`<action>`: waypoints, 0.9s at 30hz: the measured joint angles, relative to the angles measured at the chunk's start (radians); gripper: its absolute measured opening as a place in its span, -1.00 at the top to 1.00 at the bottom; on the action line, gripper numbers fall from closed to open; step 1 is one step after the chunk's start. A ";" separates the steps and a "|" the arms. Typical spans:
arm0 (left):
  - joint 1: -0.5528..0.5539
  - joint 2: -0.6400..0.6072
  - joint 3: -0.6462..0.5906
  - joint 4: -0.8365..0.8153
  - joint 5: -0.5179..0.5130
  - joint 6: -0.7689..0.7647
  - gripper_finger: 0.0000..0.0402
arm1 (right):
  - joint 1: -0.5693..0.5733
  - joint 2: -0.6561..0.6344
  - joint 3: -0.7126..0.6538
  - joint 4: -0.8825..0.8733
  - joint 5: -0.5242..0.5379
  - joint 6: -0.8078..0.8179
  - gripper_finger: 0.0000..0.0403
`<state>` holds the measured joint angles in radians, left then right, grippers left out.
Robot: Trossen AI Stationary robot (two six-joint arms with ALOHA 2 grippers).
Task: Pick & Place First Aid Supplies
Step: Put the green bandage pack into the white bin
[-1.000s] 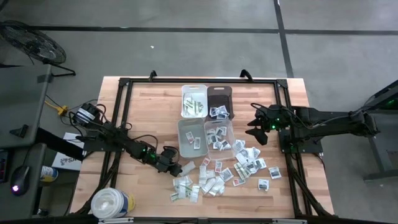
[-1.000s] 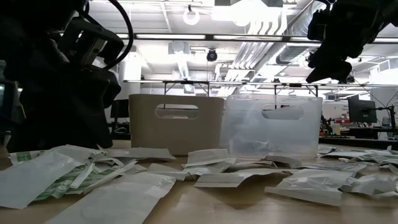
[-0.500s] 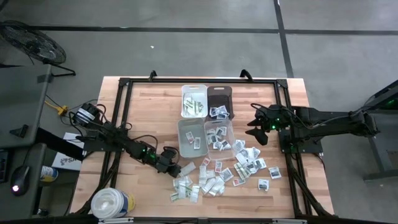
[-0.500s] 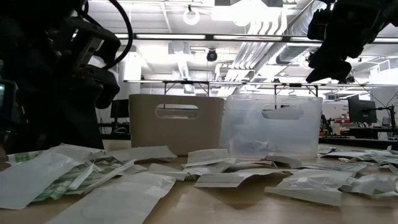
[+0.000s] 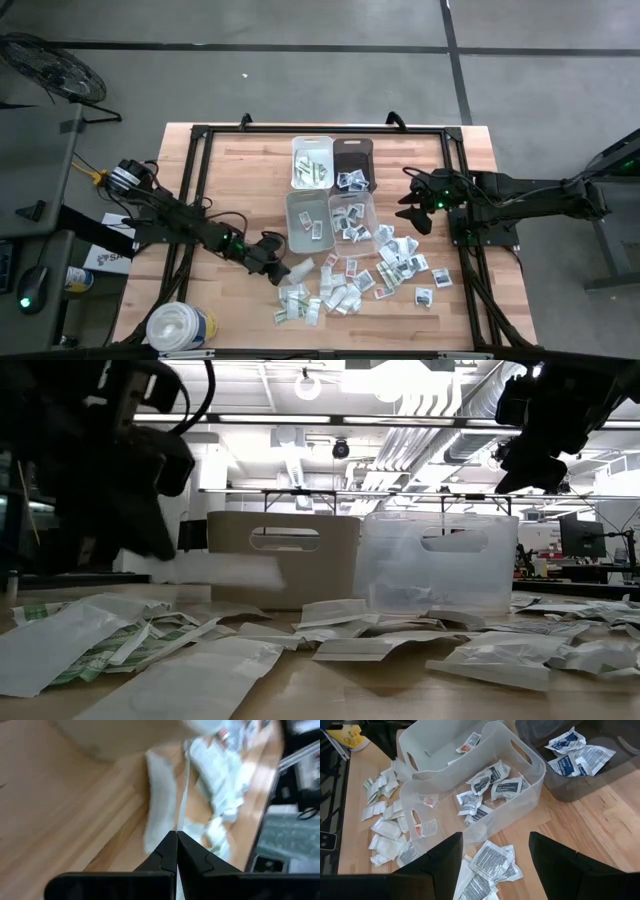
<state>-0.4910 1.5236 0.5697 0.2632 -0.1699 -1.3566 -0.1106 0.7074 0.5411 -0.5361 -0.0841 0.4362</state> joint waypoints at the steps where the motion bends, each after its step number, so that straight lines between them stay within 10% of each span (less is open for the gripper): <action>1: 0.000 -0.004 0.000 -0.015 0.008 0.007 1.00 | 0.000 0.000 0.000 0.000 0.000 -0.003 -0.10; 14: 0.000 -0.044 0.001 0.089 0.130 0.199 1.00 | 0.000 0.000 0.000 0.000 0.002 -0.009 -0.10; 27: 0.025 -0.175 0.177 -0.249 -0.070 0.570 1.00 | 0.000 0.000 0.001 -0.004 0.069 0.063 -0.10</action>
<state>-0.4665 1.3484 0.7469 0.0144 -0.2399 -0.7866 -0.1108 0.7071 0.5419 -0.5404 -0.0149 0.4996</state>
